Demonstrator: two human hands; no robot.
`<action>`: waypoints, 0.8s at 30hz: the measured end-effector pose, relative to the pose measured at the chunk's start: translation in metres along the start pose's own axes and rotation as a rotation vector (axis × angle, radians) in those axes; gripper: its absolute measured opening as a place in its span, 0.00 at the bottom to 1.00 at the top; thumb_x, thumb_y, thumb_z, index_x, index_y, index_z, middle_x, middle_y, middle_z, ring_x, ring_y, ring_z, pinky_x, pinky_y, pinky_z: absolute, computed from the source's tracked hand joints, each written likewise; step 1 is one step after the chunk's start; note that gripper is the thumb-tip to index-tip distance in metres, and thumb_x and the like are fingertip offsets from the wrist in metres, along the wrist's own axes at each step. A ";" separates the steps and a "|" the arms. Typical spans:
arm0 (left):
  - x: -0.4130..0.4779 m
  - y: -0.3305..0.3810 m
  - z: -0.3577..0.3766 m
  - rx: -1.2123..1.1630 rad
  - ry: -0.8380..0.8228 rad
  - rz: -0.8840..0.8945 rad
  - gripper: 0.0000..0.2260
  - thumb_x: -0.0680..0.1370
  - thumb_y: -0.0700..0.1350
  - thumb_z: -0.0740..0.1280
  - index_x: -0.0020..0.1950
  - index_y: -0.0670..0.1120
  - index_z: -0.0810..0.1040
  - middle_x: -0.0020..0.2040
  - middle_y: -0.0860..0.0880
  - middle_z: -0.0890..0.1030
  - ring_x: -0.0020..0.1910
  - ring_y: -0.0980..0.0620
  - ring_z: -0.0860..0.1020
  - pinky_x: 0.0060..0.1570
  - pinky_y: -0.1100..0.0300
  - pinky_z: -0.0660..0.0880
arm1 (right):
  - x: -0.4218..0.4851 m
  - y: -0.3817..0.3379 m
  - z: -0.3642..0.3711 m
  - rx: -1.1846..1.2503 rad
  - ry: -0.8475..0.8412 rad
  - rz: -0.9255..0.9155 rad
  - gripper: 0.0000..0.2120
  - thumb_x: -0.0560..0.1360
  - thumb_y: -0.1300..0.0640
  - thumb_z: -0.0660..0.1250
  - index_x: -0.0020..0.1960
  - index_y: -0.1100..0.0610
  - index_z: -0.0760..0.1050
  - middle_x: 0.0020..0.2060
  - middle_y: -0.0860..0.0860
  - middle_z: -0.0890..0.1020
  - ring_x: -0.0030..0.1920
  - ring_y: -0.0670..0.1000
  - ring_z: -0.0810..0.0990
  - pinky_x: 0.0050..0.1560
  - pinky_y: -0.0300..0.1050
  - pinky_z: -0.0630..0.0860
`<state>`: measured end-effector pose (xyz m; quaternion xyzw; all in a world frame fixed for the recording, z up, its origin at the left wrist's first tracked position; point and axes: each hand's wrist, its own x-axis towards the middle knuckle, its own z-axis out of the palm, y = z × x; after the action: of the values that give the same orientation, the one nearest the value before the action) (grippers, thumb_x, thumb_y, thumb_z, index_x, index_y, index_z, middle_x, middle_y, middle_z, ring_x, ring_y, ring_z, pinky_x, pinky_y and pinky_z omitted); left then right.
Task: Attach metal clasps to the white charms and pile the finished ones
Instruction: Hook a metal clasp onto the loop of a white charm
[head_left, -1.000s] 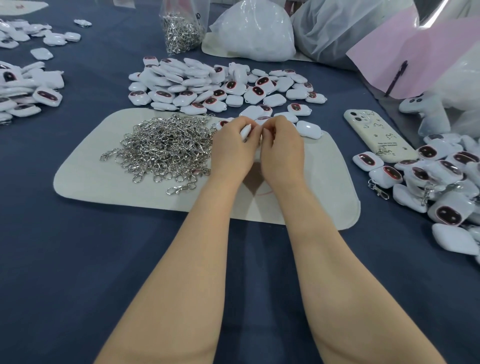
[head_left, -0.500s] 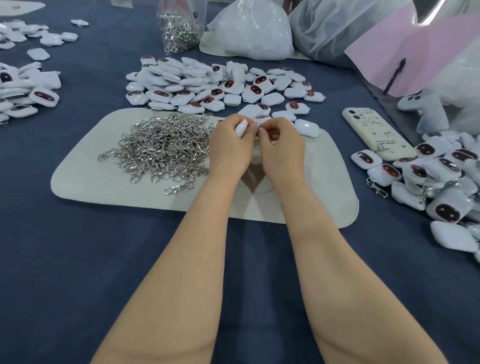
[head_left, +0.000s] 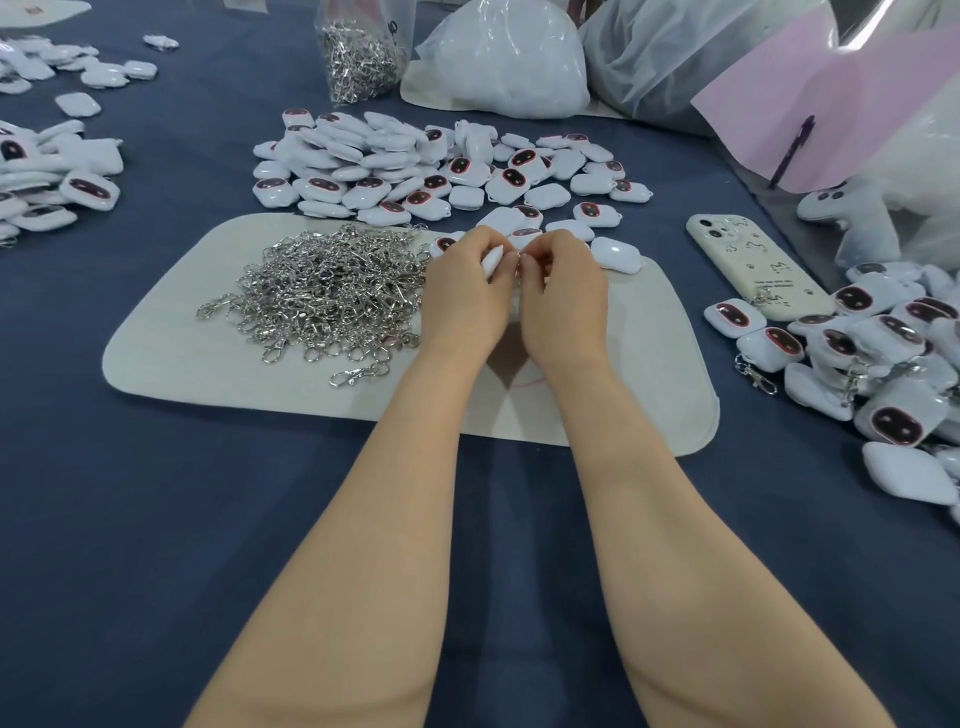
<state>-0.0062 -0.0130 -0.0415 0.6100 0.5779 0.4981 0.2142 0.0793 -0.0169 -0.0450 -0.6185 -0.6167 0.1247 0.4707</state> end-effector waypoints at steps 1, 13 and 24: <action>0.000 0.000 0.000 -0.006 0.005 -0.005 0.04 0.77 0.41 0.65 0.47 0.43 0.79 0.40 0.52 0.77 0.41 0.51 0.74 0.40 0.63 0.67 | 0.000 0.000 0.000 0.011 -0.001 0.010 0.05 0.78 0.63 0.60 0.50 0.59 0.74 0.45 0.50 0.76 0.50 0.53 0.75 0.50 0.46 0.71; 0.002 0.003 -0.001 -0.069 0.041 -0.079 0.05 0.76 0.37 0.65 0.48 0.40 0.81 0.45 0.45 0.82 0.47 0.46 0.78 0.49 0.56 0.74 | 0.000 -0.001 0.001 0.084 -0.012 0.061 0.05 0.76 0.61 0.64 0.52 0.59 0.74 0.47 0.51 0.79 0.48 0.50 0.77 0.52 0.48 0.74; 0.001 0.005 0.000 -0.054 0.027 -0.069 0.05 0.76 0.38 0.65 0.48 0.41 0.80 0.46 0.45 0.82 0.48 0.46 0.78 0.49 0.55 0.73 | 0.001 -0.001 0.000 0.091 0.036 0.088 0.03 0.74 0.61 0.65 0.48 0.57 0.74 0.46 0.53 0.79 0.46 0.52 0.77 0.50 0.49 0.74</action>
<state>-0.0039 -0.0128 -0.0372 0.5770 0.5877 0.5139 0.2400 0.0791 -0.0165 -0.0440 -0.6252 -0.5738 0.1622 0.5035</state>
